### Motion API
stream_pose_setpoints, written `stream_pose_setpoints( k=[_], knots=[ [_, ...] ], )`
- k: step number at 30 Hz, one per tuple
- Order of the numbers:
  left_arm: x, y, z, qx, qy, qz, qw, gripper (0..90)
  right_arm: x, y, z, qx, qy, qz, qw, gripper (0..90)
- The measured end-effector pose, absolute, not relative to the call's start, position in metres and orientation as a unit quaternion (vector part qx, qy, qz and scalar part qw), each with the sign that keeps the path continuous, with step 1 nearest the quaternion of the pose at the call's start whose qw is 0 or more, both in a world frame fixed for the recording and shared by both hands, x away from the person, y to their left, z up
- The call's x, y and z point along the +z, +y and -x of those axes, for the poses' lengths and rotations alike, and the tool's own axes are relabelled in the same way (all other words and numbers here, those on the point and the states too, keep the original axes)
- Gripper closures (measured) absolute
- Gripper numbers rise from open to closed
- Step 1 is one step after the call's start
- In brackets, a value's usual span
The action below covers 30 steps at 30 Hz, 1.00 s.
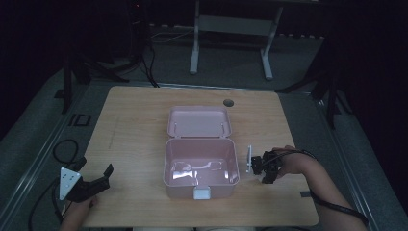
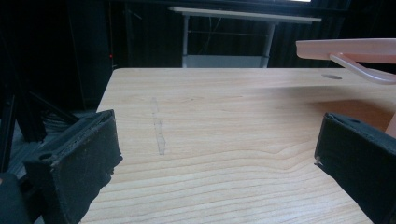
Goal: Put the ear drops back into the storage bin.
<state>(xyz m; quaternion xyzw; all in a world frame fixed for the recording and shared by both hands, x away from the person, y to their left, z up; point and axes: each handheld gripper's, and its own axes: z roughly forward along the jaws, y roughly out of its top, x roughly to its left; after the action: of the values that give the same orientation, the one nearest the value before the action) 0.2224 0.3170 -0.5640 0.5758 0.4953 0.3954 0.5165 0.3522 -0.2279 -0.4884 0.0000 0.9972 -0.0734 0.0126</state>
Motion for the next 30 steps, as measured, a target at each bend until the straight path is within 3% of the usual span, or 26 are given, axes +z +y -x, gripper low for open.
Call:
stream_pose_setpoints(
  k=[17, 30],
  knots=[
    [-0.564, 0.317, -0.222, 0.396, 0.495, -0.576, 0.516, 0.4, -0.482, -0.226, -0.347, -0.093, 0.996, 0.014, 0.011, 59.4],
    [-0.564, 0.317, -0.222, 0.396, 0.496, -0.575, 0.515, 0.4, -0.445, -0.224, -0.343, -0.085, 0.996, 0.003, 0.016, 59.4]
  ],
)
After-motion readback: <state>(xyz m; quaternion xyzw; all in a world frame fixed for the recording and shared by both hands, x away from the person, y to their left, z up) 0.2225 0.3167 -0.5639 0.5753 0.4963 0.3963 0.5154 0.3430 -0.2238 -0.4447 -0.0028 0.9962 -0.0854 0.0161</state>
